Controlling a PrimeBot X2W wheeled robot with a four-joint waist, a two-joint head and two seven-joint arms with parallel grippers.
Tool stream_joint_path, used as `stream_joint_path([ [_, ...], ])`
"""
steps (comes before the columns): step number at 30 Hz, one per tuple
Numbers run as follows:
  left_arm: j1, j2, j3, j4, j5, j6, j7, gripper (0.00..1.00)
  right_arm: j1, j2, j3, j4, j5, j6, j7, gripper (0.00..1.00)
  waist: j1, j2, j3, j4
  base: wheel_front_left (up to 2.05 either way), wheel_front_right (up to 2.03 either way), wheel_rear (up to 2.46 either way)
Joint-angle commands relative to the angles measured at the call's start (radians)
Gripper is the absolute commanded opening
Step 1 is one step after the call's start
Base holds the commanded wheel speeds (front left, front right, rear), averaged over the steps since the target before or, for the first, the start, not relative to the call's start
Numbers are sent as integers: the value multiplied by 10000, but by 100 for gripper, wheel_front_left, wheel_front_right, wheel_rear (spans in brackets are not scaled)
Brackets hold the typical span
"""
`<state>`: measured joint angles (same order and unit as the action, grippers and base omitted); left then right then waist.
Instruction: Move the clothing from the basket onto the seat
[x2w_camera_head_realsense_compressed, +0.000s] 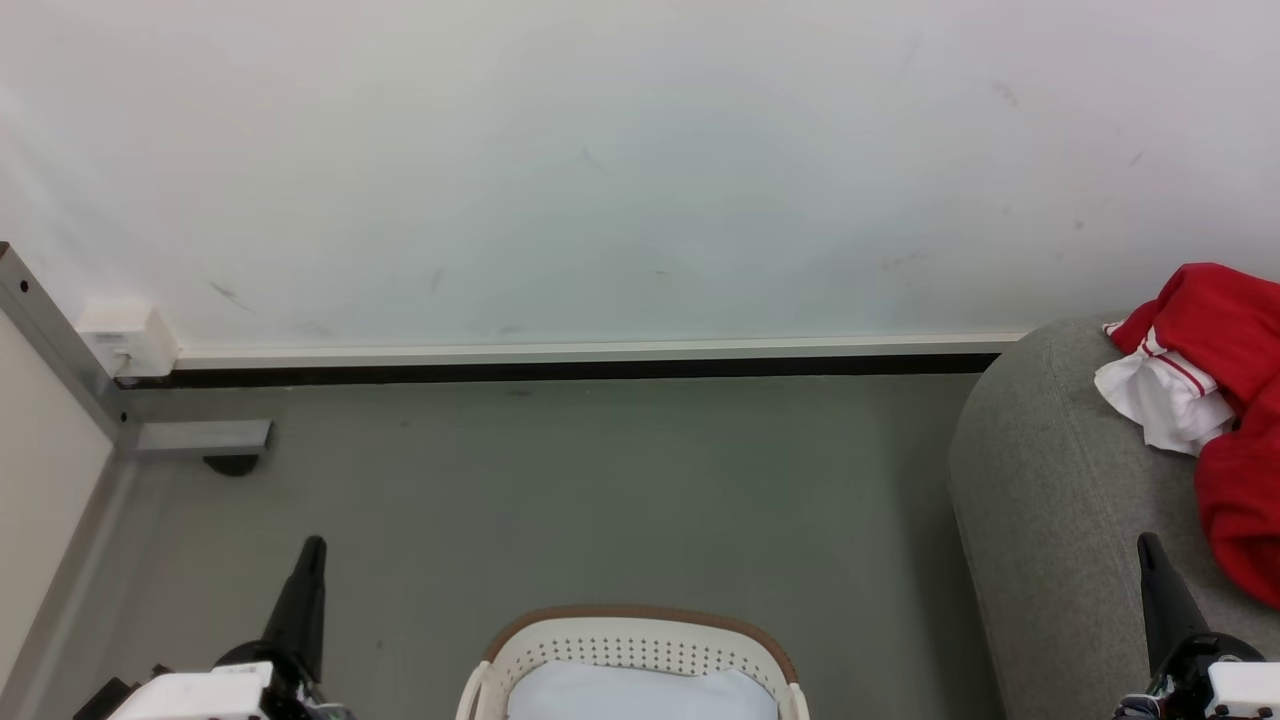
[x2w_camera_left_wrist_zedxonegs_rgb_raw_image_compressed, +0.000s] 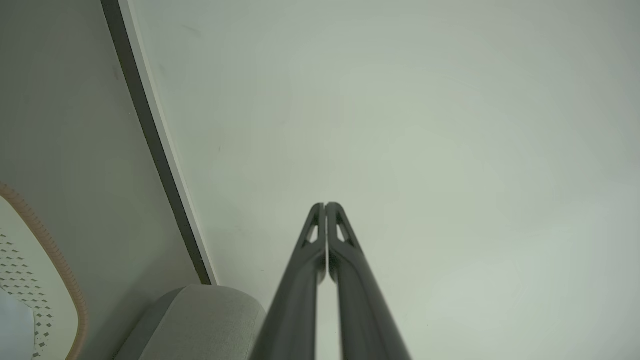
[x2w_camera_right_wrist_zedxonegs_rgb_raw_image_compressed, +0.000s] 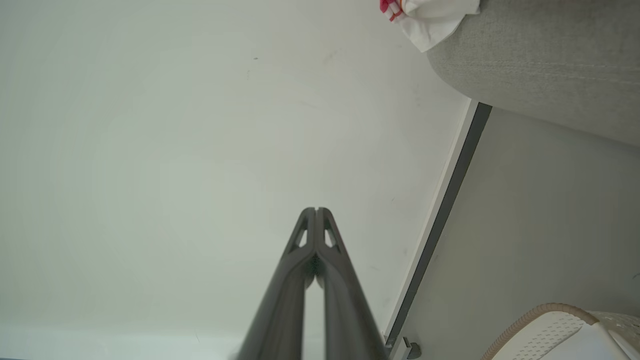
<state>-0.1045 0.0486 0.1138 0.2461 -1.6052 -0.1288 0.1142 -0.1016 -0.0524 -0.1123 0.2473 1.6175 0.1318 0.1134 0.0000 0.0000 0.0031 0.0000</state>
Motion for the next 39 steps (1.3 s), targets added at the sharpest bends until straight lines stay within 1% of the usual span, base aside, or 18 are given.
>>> stream_joint_path([
  [1,-88,30,21,-5,-142,-42,33,0,-123,17,-44,-51,-74,-21,32,0,0,0,0,0,0,0,0],
  [39,-88,30,19,-6,-143,-42,32,0,-125,19,-52,-50,-73,-21,41,0,0,0,0,0,0,0,0],
])
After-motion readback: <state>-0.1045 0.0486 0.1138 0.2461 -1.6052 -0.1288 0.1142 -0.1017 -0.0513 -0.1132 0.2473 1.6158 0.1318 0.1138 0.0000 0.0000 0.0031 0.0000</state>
